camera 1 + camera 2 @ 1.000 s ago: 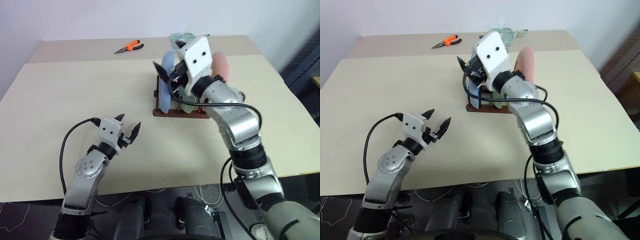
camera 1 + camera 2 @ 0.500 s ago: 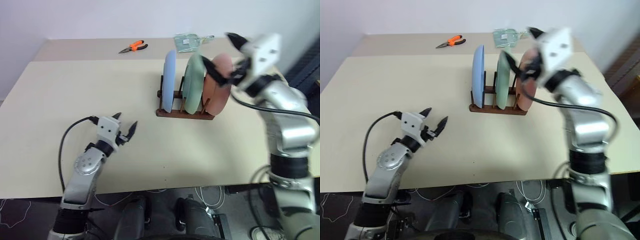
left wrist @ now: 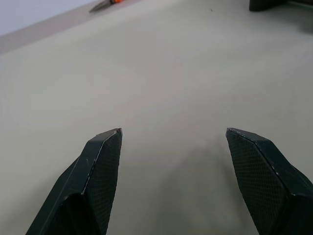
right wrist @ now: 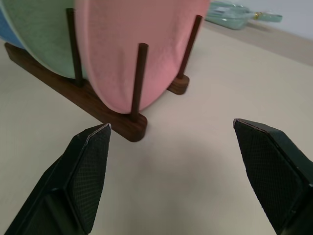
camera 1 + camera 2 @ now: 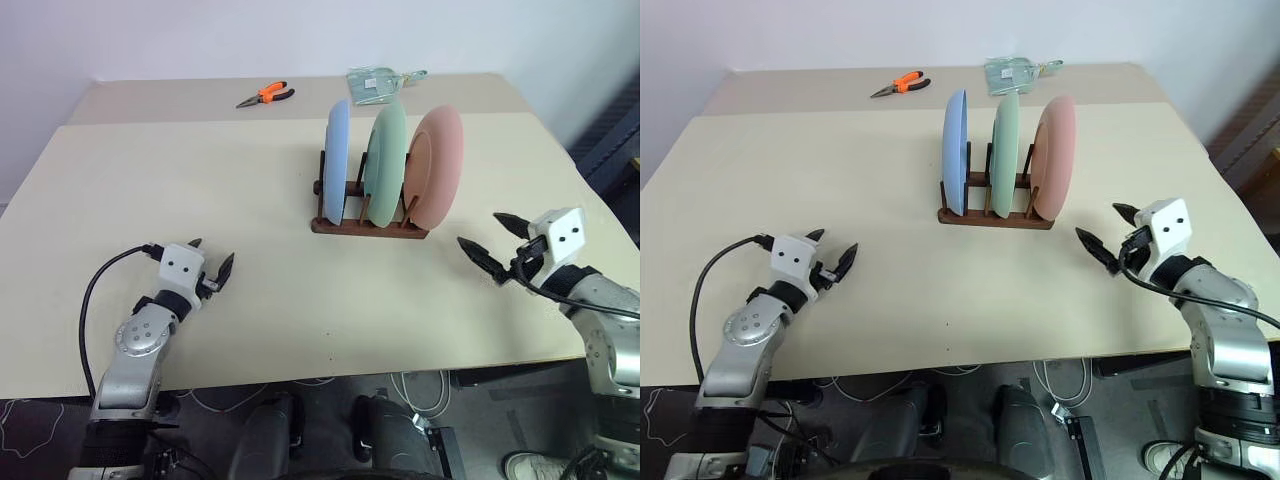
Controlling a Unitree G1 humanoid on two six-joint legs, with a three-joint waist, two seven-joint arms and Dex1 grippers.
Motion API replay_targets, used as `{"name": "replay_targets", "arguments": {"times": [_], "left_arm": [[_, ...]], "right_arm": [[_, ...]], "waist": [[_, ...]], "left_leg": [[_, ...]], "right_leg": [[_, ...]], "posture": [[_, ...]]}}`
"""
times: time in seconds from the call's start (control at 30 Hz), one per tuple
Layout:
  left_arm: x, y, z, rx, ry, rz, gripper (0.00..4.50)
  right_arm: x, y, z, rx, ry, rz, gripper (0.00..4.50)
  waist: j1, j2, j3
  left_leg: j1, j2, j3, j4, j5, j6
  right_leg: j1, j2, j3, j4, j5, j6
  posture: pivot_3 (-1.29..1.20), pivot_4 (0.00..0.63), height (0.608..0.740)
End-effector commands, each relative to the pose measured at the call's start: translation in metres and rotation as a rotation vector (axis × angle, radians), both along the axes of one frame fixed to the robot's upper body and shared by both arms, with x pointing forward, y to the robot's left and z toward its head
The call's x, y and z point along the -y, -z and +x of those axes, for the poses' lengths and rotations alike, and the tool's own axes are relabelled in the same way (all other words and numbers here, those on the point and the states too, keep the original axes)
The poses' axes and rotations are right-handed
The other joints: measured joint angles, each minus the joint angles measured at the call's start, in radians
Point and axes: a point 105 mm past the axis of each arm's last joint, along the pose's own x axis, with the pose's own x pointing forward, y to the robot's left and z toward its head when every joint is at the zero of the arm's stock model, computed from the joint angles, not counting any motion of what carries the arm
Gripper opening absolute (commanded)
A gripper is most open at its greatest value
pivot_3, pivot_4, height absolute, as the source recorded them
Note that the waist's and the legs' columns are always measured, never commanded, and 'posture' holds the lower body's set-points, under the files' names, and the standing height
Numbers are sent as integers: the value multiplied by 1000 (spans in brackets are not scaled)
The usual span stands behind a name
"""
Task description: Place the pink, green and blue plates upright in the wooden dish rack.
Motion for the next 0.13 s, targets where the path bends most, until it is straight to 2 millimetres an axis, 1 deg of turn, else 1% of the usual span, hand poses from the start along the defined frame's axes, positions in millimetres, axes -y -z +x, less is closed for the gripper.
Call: {"name": "replay_targets", "arguments": {"times": [0.03, 0.13], "left_arm": [[0, -9, -5, 38, 5, -2, 3478], [-1, -9, -7, 38, -5, -3, 3478]], "right_arm": [[-5, -1, 3, 19, -19, -22, 4081], [-10, 2, 7, 14, -34, -30, 4081]], "waist": [[0, 0, 0], [0, 0, 0]], "left_leg": [[0, 0, 0, 0, 0, 0], [0, 0, 0, 0, -1, -2]], "right_leg": [[0, 0, 0, 0, 0, 0], [0, -1, 0, 0, -1, -2]], "posture": [[0, 150, 740], [0, 150, 740]]}}
